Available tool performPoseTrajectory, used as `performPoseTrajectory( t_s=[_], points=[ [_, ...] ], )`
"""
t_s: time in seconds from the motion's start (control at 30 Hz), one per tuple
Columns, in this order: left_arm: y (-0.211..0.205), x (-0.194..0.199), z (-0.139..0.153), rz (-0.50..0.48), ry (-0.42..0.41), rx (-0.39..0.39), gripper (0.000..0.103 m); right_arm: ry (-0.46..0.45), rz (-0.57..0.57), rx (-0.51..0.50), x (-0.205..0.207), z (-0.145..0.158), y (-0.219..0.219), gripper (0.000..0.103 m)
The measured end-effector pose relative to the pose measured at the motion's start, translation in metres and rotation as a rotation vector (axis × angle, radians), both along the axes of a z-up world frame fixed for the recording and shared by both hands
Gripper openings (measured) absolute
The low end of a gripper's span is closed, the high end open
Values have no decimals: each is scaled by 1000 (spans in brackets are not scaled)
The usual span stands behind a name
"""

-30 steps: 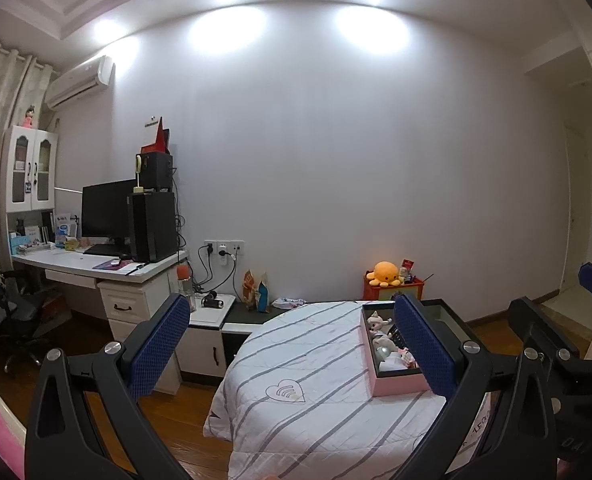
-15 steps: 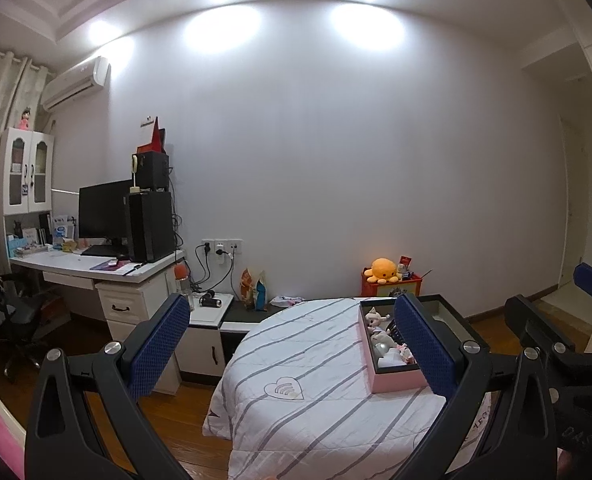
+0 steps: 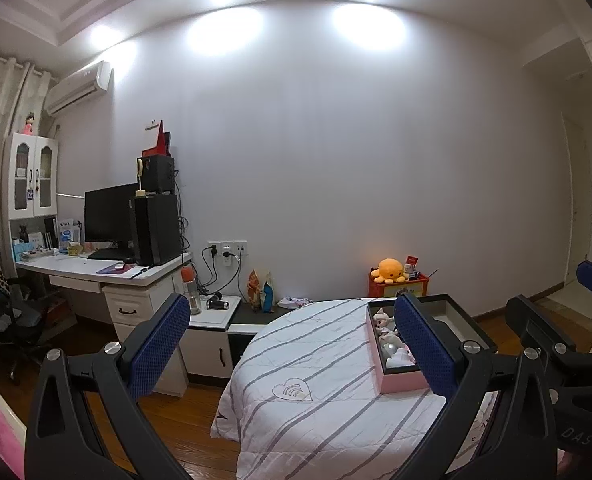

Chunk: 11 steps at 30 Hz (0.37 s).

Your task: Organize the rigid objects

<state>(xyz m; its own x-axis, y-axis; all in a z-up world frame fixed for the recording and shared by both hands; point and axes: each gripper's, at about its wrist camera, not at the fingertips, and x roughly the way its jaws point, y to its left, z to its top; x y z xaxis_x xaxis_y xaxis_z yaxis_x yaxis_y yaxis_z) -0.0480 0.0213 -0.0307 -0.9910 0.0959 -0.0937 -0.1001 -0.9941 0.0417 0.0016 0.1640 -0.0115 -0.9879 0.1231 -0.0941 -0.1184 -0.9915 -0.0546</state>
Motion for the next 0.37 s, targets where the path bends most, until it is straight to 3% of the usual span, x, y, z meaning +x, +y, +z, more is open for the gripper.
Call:
performPoseTrajectory(
  t_s=[0.37],
  points=[
    [-2, 0, 1, -14, 13, 8, 103, 5, 6, 3, 0, 0, -2, 103]
  ],
)
